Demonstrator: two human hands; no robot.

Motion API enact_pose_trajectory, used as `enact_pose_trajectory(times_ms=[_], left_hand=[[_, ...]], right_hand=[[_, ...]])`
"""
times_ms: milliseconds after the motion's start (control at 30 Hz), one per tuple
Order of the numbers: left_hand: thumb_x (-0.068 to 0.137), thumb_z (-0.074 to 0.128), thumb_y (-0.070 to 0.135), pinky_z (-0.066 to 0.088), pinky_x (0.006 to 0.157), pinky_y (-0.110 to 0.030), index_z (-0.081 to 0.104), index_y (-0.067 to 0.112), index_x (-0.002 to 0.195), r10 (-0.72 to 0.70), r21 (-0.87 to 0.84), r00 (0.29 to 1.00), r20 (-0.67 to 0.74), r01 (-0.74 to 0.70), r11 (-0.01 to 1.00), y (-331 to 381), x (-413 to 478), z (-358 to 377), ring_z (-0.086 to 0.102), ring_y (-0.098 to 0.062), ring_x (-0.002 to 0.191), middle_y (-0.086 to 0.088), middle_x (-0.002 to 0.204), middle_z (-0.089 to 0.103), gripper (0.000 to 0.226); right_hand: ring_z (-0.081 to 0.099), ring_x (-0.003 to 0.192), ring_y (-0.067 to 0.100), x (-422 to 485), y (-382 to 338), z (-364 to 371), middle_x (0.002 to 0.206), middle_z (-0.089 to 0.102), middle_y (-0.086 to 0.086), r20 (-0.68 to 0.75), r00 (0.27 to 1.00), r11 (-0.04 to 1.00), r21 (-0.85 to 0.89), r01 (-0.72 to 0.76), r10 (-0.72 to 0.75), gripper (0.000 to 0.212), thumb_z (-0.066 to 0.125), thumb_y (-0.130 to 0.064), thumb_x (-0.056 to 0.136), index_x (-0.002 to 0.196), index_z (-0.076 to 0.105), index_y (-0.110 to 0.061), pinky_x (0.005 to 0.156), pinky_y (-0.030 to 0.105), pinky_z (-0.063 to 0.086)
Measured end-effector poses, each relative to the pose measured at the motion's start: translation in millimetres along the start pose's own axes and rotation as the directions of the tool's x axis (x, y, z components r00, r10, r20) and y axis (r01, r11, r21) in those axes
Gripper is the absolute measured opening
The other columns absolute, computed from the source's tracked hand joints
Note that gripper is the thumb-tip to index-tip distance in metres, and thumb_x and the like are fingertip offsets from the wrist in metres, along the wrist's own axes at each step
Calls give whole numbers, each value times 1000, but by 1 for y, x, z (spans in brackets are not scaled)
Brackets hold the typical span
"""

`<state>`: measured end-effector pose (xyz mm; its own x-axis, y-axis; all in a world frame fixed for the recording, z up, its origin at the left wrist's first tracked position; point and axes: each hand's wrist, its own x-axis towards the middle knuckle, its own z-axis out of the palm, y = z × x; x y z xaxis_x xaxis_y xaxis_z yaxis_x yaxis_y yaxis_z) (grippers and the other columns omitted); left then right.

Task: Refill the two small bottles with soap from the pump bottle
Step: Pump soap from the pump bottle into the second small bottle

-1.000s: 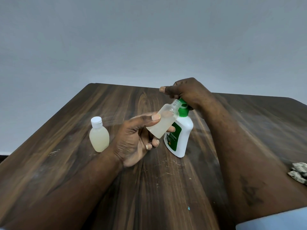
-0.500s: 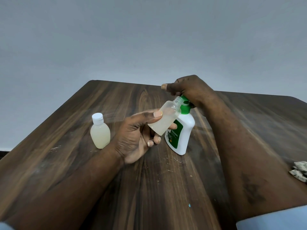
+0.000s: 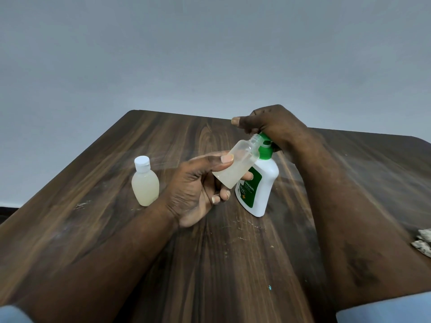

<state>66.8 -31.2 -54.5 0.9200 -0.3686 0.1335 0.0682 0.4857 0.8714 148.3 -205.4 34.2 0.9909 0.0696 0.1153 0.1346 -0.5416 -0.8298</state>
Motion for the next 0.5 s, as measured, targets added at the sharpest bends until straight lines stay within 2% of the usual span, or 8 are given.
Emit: enact_pose_trajectory(times_ms=[167,300,500], left_hand=[[86,62,28,39,39,-19,74,6,113,-7,-5,1000,-8,7,1000,-2,1,-1,49,-17,51,-28,102,71,37],[86,62,29,40,40,-20,69,4,120,-2,-1,1000,-15,2,1000,-2,1,-1,48,-18,53,-27,104,71,44],[85,62,28,38,40,-19,78,10,106,9,-2,1000,0,-9,1000,0,0,0,49,-17,51,-27,101,72,32]], right_hand=[[47,53,13,0,0,0,62,56,-2,-2,1000,1000,-15,14,-14,39,85,-45,83,77,65,-12,57,27,41],[47,51,11,1,1,-2,58,55,-5,-6,1000,1000,14,27,-27,39,85,-45,83,71,62,-15,54,25,40],[46,51,12,2,-1,-3,59,56,-4,-25,999,999,-1,45,-45,39,85,-46,82,72,64,-15,52,25,39]])
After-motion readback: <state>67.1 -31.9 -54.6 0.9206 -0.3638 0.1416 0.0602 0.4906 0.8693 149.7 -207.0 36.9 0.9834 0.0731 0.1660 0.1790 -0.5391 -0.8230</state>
